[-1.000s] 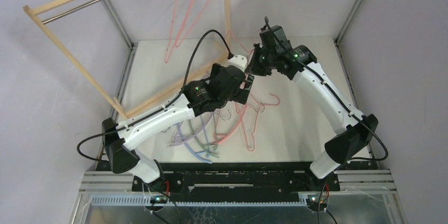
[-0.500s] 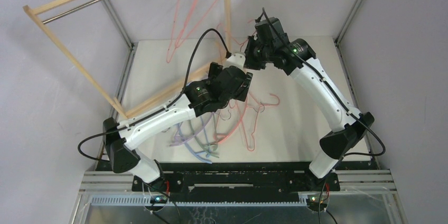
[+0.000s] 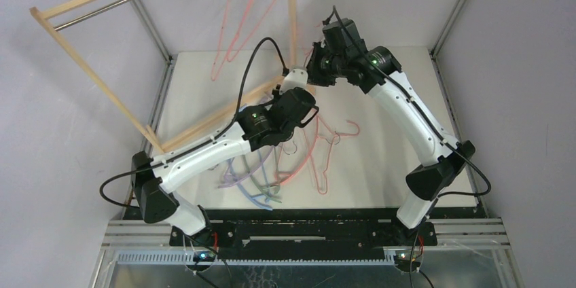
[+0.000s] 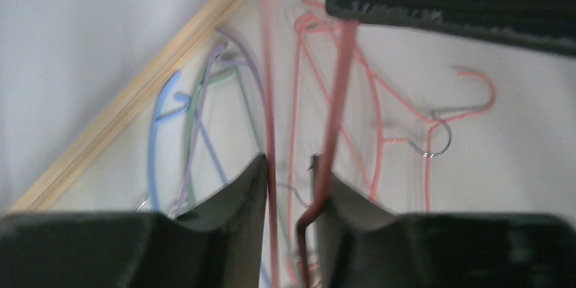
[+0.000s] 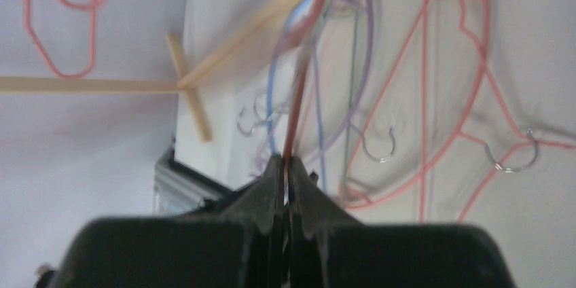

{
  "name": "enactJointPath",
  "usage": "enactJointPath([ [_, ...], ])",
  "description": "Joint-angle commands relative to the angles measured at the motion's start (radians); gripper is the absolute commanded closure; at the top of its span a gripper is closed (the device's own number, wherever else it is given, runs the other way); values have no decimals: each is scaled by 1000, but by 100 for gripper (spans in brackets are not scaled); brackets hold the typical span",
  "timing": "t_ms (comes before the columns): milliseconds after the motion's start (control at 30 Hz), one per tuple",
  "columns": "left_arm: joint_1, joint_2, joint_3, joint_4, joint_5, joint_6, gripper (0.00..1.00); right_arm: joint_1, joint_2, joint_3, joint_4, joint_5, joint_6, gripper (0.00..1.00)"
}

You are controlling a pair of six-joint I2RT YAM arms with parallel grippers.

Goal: Organize the hangers
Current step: Pick up the hanger at the center of the board, then place the hanger at the clothesline.

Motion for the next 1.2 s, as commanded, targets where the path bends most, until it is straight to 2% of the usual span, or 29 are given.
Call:
enactJointPath([
  [0, 1, -21, -35, -59, -58, 14, 81, 15, -15, 73, 38, -56, 29, 100],
  [100, 0, -20, -46, -52, -62, 11, 92, 15, -17, 75, 40, -71, 32, 100],
  [133, 0, -23, -52, -44, -60, 16, 99, 15, -21, 73, 39, -76, 33, 100],
  [300, 9, -80, -144, 62, 20, 95, 100, 14, -37, 62, 17, -101, 3, 98],
  [400, 25, -103, -185, 49, 18, 100, 100, 2, -74, 7, -6, -72, -28, 76],
  [467, 25, -132, -218, 28, 16, 109, 100, -26, -128, -74, 0, -32, -40, 55],
  [633, -2, -272, -316, 28, 92, 164, 100, -169, -268, -317, 61, 20, -53, 28],
  [800, -10, -401, -237, -70, 31, 139, 100, -274, -328, -471, 100, 18, -80, 28],
  [933, -10, -491, -169, -92, -36, 121, 100, -263, -331, -510, 129, 18, -82, 29],
  [1167, -10, -601, -167, -91, -110, 114, 100, -217, -288, -494, 151, 16, -84, 31],
])
